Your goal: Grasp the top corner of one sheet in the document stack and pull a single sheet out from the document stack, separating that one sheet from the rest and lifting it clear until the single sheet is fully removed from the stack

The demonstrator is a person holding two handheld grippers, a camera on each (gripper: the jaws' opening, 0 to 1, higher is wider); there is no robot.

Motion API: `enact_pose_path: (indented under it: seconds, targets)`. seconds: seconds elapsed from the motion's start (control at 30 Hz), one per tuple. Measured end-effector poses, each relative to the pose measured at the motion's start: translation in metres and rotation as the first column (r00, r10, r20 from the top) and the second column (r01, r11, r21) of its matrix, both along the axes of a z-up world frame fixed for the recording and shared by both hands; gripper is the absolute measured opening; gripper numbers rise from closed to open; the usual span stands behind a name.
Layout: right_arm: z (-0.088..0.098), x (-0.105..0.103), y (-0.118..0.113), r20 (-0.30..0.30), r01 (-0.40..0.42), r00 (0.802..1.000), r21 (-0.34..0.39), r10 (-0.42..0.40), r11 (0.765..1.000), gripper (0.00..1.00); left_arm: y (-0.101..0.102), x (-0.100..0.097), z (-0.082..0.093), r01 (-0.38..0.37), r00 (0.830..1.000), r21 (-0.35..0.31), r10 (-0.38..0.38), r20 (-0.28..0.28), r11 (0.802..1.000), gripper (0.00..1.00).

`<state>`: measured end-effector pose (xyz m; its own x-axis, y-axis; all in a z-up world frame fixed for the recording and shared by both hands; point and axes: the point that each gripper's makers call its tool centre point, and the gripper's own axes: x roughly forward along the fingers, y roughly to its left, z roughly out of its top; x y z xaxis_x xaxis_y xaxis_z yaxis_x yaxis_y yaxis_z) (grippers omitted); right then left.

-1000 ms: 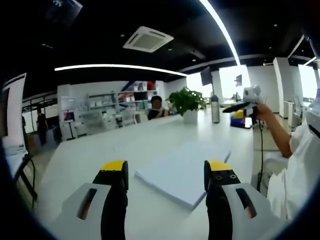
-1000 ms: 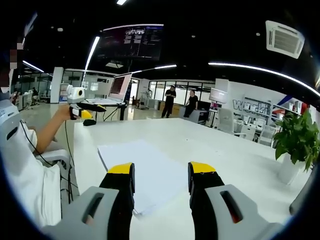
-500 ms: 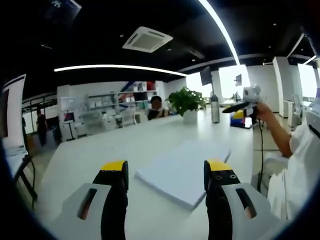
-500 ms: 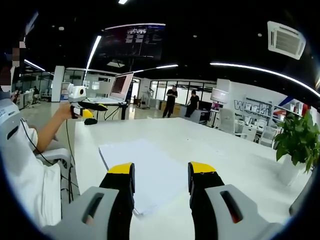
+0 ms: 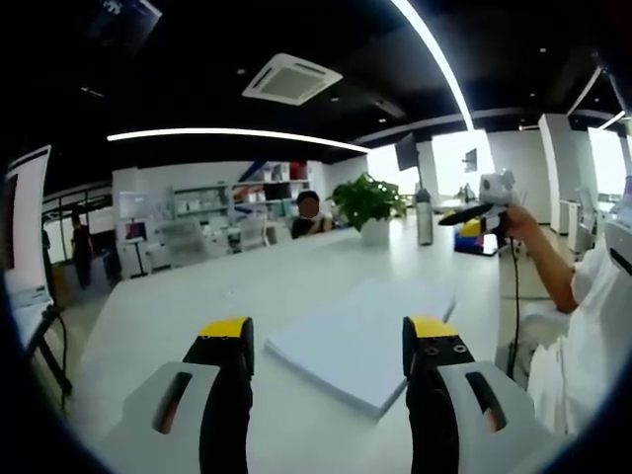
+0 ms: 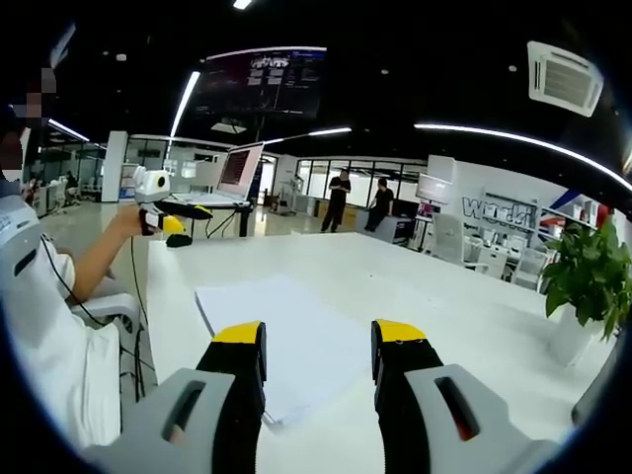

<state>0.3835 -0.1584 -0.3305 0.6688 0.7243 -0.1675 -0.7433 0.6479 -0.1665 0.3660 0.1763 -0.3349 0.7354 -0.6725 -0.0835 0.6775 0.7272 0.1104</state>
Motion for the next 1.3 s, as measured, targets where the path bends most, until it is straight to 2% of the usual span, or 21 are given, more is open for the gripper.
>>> enact_pose_path:
  seconds: [0.2,0.3,0.4,0.53,0.73,0.83,0.97,1.03,1.3]
  targets:
    - [0.000,-0.001,0.001,0.001,-0.004,1.000,-0.001,0.004,1.000,0.43,0.002,0.000,0.002,-0.005,1.000,-0.003,0.005,0.004,1.000,0.61]
    - [0.001,-0.002,0.001,0.005,-0.006,1.000,0.002,0.006,1.000,0.43,0.001,-0.001,0.000,-0.005,1.000,0.016,0.004,0.007,1.000,0.61]
    - [0.001,-0.001,0.001,0.003,-0.007,1.000,0.000,0.007,1.000,0.43,-0.001,0.000,0.002,-0.007,1.000,0.003,0.007,0.008,1.000,0.61]
    - [0.002,-0.003,0.002,0.007,-0.008,1.000,0.001,0.008,1.000,0.43,-0.004,-0.001,-0.002,0.000,1.000,0.031,0.000,0.008,1.000,0.61]
    - [0.004,-0.003,-0.001,0.010,-0.004,1.000,0.007,0.004,1.000,0.43,-0.004,0.000,-0.004,-0.005,1.000,0.035,0.005,0.004,0.999,0.61]
    - [0.003,-0.003,0.000,0.006,-0.008,1.000,0.008,0.008,1.000,0.42,-0.004,0.000,-0.001,-0.007,1.000,0.017,0.007,0.005,1.000,0.61]
    - [0.001,-0.002,0.001,0.004,-0.006,1.000,0.004,0.006,1.000,0.42,-0.007,-0.001,-0.004,0.000,1.000,0.036,0.000,0.003,0.999,0.61]
    - [0.001,-0.002,0.002,0.001,-0.010,1.000,0.003,0.010,1.000,0.42,-0.006,0.000,-0.002,-0.001,1.000,0.022,0.001,0.004,1.000,0.61]
    - [0.007,-0.005,-0.001,0.015,-0.005,1.000,0.014,0.005,1.000,0.42,-0.007,-0.003,0.000,0.004,1.000,0.021,-0.004,0.007,1.000,0.61]
